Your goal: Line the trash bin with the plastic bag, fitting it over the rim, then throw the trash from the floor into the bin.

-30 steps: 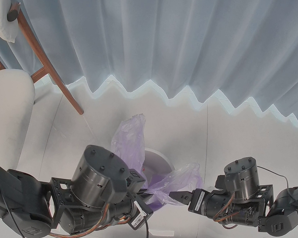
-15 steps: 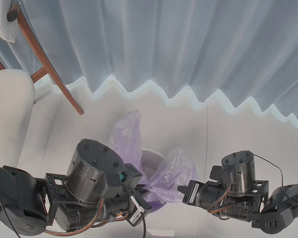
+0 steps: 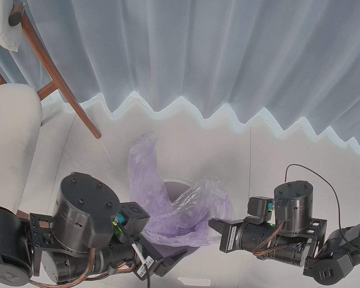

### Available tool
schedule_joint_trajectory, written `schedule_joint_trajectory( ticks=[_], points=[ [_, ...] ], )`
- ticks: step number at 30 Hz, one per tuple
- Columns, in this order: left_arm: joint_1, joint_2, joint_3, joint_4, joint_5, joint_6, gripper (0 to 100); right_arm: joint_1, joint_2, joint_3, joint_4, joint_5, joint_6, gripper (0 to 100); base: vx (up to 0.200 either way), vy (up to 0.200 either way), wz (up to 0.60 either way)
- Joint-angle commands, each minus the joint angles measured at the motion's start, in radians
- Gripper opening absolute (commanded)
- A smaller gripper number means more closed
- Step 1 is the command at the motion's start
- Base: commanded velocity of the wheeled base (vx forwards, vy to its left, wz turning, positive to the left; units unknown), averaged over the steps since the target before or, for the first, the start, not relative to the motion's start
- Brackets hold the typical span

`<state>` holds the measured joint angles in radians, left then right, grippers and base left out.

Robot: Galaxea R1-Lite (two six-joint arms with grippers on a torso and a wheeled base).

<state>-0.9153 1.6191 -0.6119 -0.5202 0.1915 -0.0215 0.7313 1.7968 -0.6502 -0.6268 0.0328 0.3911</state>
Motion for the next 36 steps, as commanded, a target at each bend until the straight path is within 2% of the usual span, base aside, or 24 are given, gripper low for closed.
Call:
schedule_joint_trajectory(
  ticks=[1,3,8,10,12,13,14,15,16,19,20,22,25,27,30,34,36],
  points=[
    [0.039,-0.122,0.038,0.019,0.008,-0.032,100,-0.036,0.027,0.118,-0.128,0.102,-0.153,0,0.000,0.000,0.00],
    [0.069,-0.168,0.046,0.042,0.006,-0.032,100,-0.044,0.046,0.178,-0.211,0.151,-0.221,0,0.000,0.000,0.00],
    [0.171,-0.232,0.037,0.057,-0.014,-0.029,100,-0.043,0.087,0.285,-0.390,0.231,-0.261,0,0.000,0.000,0.00],
    [0.213,-0.232,0.020,0.055,-0.055,-0.032,100,-0.043,0.107,0.317,-0.449,0.253,-0.284,0,0.000,0.000,0.00],
    [0.280,-0.222,0.006,0.046,-0.179,-0.035,100,-0.043,0.127,0.343,-0.505,0.257,-0.291,0,0.000,0.000,0.00],
    [0.323,-0.206,0.003,0.026,-0.274,-0.029,100,-0.043,0.134,0.351,-0.527,0.257,-0.291,0,0.000,0.000,0.00],
    [0.354,-0.186,0.000,-0.007,-0.354,-0.029,100,-0.043,0.139,0.357,-0.542,0.257,-0.293,0,0.000,0.000,0.00],
    [0.368,-0.177,-0.005,-0.026,-0.383,-0.031,100,-0.043,0.139,0.360,-0.547,0.257,-0.293,0,0.000,0.000,0.00],
    [0.405,-0.142,-0.028,-0.089,-0.469,-0.028,100,-0.043,0.138,0.371,-0.554,0.257,-0.291,0,0.000,0.000,0.00],
    [0.451,-0.027,-0.123,-0.208,-0.560,-0.035,100,-0.043,0.133,0.389,-0.554,0.257,-0.291,0,0.000,0.000,0.00],
    [0.454,-0.021,-0.135,-0.215,-0.564,-0.032,100,-0.043,0.133,0.393,-0.557,0.257,-0.291,0,0.000,0.000,0.00],
    [0.463,-0.005,-0.255,-0.162,-0.557,-0.035,100,-0.043,0.139,0.419,-0.557,0.254,-0.291,0,0.000,0.000,0.00],
    [0.451,-0.036,-0.310,0.092,-0.520,-0.072,100,-0.043,0.142,0.426,-0.559,0.251,-0.291,0,0.000,0.000,0.00],
    [0.431,-0.139,-0.338,0.315,-0.520,-0.158,100,-0.043,0.141,0.426,-0.559,0.246,-0.291,0,0.000,0.000,0.00],
    [0.408,-0.202,-0.371,0.502,-0.520,-0.236,100,-0.043,0.142,0.425,-0.559,0.240,-0.290,0,0.000,0.000,0.00],
    [0.452,-0.196,-0.338,0.549,-0.501,-0.160,100,-0.043,0.142,0.428,-0.560,0.236,-0.291,0,0.000,0.000,0.00],
    [0.472,-0.183,-0.281,0.549,-0.465,-0.117,100,-0.043,0.147,0.426,-0.559,0.205,-0.288,0,0.000,0.000,0.00]
  ],
)
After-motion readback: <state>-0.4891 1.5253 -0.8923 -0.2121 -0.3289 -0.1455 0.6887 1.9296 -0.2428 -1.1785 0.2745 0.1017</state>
